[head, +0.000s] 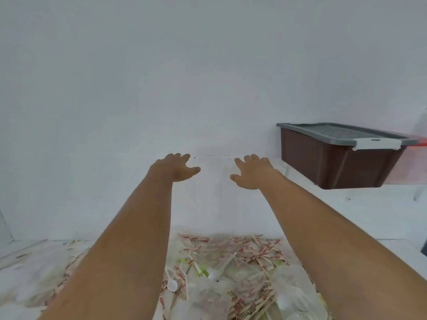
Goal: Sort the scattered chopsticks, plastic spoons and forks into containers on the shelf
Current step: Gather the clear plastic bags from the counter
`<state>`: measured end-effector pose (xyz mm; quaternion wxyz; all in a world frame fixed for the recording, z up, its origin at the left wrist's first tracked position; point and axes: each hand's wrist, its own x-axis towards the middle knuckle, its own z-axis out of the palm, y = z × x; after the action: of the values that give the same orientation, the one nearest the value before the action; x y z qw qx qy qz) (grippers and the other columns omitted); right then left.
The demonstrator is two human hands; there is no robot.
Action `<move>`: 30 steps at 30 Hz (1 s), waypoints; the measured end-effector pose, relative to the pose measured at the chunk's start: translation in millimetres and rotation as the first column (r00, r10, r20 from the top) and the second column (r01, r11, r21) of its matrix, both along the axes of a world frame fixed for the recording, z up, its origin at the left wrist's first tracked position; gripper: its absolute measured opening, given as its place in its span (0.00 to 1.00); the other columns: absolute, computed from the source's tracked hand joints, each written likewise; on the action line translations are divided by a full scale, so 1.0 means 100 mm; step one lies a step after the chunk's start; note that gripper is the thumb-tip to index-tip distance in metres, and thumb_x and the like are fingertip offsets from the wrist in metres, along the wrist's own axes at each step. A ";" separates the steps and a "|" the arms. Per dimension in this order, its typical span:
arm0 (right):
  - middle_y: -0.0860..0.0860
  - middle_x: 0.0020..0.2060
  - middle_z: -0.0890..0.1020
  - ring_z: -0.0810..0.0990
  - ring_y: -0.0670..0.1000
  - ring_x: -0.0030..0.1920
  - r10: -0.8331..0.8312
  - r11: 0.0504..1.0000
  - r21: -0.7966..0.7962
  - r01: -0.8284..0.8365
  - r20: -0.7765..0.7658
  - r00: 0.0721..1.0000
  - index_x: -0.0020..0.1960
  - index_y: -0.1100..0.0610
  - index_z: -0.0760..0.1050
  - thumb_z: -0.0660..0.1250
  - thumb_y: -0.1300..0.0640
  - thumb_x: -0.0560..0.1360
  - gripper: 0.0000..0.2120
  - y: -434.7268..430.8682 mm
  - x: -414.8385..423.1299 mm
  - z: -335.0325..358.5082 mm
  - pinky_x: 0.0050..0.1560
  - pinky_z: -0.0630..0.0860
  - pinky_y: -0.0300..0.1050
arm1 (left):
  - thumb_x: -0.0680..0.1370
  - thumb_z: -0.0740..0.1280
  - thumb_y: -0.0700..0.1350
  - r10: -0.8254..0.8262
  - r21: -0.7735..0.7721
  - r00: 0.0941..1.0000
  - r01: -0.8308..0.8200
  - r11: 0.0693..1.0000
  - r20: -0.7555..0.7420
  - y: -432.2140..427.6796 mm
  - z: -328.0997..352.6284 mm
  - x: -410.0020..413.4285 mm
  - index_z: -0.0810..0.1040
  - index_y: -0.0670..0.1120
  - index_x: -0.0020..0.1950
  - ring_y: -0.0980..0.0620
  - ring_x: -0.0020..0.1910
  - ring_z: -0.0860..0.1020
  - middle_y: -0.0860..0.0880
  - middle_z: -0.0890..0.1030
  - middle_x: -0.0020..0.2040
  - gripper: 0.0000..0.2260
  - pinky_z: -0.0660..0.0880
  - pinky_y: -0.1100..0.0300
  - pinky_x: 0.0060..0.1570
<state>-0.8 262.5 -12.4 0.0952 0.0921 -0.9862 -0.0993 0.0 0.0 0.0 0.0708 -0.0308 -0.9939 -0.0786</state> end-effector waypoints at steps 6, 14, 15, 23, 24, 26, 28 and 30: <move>0.53 0.83 0.54 0.53 0.55 0.82 0.186 0.892 -0.442 -0.092 0.173 0.967 0.84 0.51 0.50 0.60 0.43 0.83 0.35 0.10 0.53 -0.57 0.80 0.56 0.54 | 0.83 0.65 0.56 -0.250 0.408 0.964 0.193 0.892 0.089 0.31 -0.66 0.54 0.65 0.54 0.80 0.50 0.78 0.65 0.52 0.66 0.80 0.26 0.63 0.50 0.76; 0.56 0.80 0.57 0.59 0.63 0.78 -0.423 0.705 -0.400 0.586 0.427 0.799 0.81 0.47 0.53 0.65 0.36 0.75 0.40 1.15 1.47 -2.59 0.74 0.65 0.62 | 0.82 0.66 0.54 -0.337 0.513 0.906 0.169 0.841 0.254 0.37 -2.35 1.44 0.68 0.64 0.73 0.57 0.75 0.65 0.60 0.68 0.75 0.20 0.64 0.53 0.74; 0.57 0.81 0.53 0.56 0.65 0.79 -0.455 0.657 -0.377 0.653 0.492 0.742 0.82 0.45 0.48 0.64 0.32 0.74 0.45 1.22 1.52 -2.75 0.74 0.64 0.65 | 0.83 0.66 0.53 -0.318 0.522 0.912 0.145 0.840 0.260 0.42 -2.43 1.47 0.69 0.62 0.74 0.59 0.73 0.65 0.62 0.68 0.73 0.20 0.63 0.56 0.73; 0.57 0.73 0.66 0.72 0.62 0.71 -0.418 0.512 -0.655 0.556 0.376 0.827 0.83 0.47 0.54 0.71 0.39 0.73 0.45 1.37 1.74 -3.05 0.65 0.74 0.58 | 0.82 0.68 0.47 -0.277 0.633 0.935 0.079 0.771 0.221 0.79 -2.75 1.60 0.73 0.62 0.70 0.74 0.66 0.66 0.70 0.70 0.67 0.18 0.61 0.66 0.67; 0.56 0.72 0.66 0.72 0.61 0.70 -0.449 0.488 -0.703 0.517 0.306 0.839 0.82 0.47 0.56 0.71 0.40 0.73 0.43 1.39 1.80 -2.98 0.65 0.74 0.57 | 0.83 0.68 0.48 -0.288 0.657 0.934 0.082 0.750 0.212 0.83 -2.76 1.64 0.74 0.63 0.69 0.80 0.64 0.65 0.72 0.70 0.67 0.17 0.61 0.69 0.66; 0.53 0.72 0.68 0.71 0.56 0.71 -0.464 0.376 -0.833 0.405 0.209 0.861 0.81 0.48 0.61 0.70 0.43 0.75 0.38 1.45 1.92 -2.82 0.67 0.71 0.54 | 0.83 0.68 0.49 -0.309 0.725 0.932 0.081 0.684 0.188 0.89 -2.76 1.71 0.74 0.65 0.69 0.80 0.65 0.65 0.72 0.73 0.67 0.17 0.63 0.70 0.66; 0.51 0.70 0.72 0.72 0.53 0.70 -0.359 0.065 -0.946 0.316 0.274 0.892 0.77 0.46 0.68 0.69 0.40 0.73 0.34 1.46 2.00 -2.64 0.62 0.74 0.52 | 0.83 0.68 0.48 -0.318 0.811 0.932 0.047 0.583 0.174 0.93 -2.75 1.76 0.75 0.65 0.69 0.71 0.69 0.70 0.68 0.76 0.68 0.17 0.67 0.63 0.70; 0.61 0.64 0.78 0.79 0.62 0.62 -0.059 -0.524 -0.776 0.352 0.445 0.894 0.67 0.51 0.78 0.73 0.40 0.63 0.34 1.36 2.02 -2.54 0.48 0.81 0.57 | 0.82 0.70 0.50 -0.314 0.892 0.930 -0.031 0.450 0.191 1.00 -2.70 1.79 0.75 0.61 0.71 0.63 0.70 0.74 0.64 0.78 0.68 0.18 0.71 0.55 0.72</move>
<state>200.7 398.3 -266.2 0.0172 -0.2386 -0.5855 0.7746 179.0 99.6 -269.8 -0.0976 -0.0601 -0.7984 -0.5912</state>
